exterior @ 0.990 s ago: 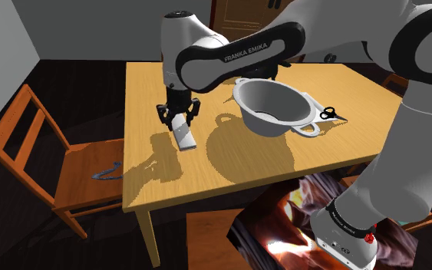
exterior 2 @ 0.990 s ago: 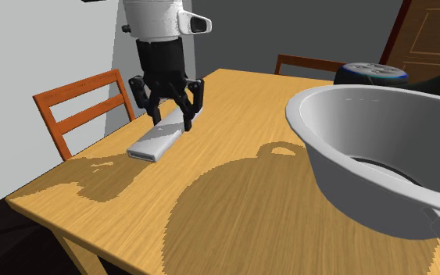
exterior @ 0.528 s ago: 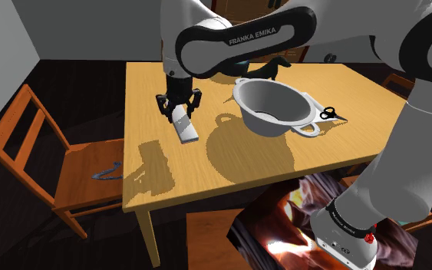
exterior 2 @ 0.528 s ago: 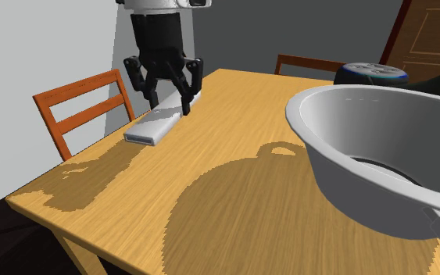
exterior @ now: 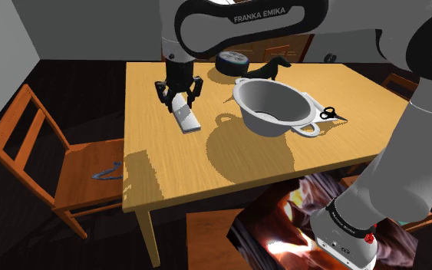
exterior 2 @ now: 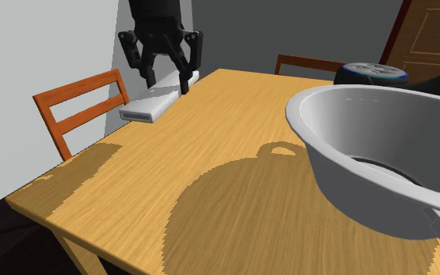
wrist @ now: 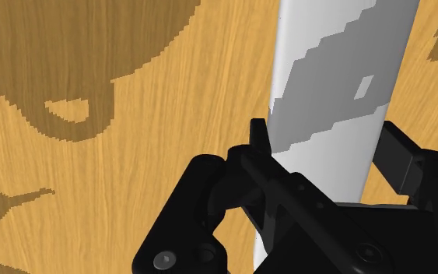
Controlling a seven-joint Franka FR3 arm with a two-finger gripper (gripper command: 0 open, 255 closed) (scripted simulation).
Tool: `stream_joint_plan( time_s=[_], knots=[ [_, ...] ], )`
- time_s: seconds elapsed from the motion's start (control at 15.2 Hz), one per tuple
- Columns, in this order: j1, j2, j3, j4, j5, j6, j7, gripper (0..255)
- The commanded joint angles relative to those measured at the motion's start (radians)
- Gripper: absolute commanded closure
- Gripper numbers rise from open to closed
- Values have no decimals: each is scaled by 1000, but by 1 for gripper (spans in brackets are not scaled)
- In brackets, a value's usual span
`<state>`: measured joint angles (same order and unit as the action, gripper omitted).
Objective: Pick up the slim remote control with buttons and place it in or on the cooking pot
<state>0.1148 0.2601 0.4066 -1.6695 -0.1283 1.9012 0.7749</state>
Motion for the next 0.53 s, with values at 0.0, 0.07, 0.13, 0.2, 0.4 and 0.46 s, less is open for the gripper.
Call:
stream_joint_plan(
  time_s=[0.0, 0.07, 0.13, 0.2, 0.4, 0.46],
  knots=[
    [0, -6, 1, 21, 3, -26, -2, 255],
    [1, -8, 2, 32, 4, -39, -3, 255],
    [1, -9, 2, 44, 5, -52, -4, 255],
    [1, -11, 3, 55, 6, -65, -5, 255],
    [3, -13, 4, 92, 8, -104, -7, 255],
    [3, -14, 4, 105, 8, -118, -8, 255]
  ],
)
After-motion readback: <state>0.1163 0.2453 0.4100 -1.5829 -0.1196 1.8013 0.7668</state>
